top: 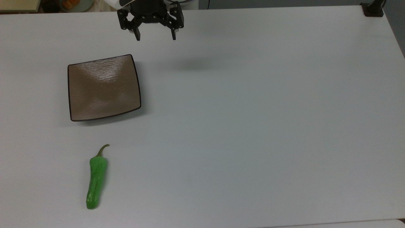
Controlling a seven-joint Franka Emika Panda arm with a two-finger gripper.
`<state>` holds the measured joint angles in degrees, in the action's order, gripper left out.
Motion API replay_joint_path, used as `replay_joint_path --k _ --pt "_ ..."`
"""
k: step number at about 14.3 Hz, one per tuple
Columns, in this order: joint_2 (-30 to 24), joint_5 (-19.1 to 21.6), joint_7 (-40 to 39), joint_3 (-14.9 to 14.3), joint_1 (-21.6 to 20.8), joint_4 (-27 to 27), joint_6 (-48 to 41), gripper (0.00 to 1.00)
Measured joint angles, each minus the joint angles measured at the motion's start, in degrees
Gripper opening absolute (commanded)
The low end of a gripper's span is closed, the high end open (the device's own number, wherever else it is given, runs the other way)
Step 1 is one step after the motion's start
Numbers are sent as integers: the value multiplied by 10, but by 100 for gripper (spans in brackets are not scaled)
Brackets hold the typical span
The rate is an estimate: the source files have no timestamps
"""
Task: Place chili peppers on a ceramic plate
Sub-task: 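Move the open gripper down over the green chili pepper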
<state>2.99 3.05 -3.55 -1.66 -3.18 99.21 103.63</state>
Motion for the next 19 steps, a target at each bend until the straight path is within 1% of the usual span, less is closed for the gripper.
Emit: replay_joint_path --k 1,4,11,14,16,19 --pt "0 0 0 0 0 0 0 100" --pt "0 -23 0 0 0 0 0 100" --pt "0 -25 0 0 -1 0 0 100" --pt "9 -35 0 0 -2 0 23 100" --pt "27 -43 0 0 -3 -10 53 100" --pt "83 -45 0 -3 6 -64 83 100"
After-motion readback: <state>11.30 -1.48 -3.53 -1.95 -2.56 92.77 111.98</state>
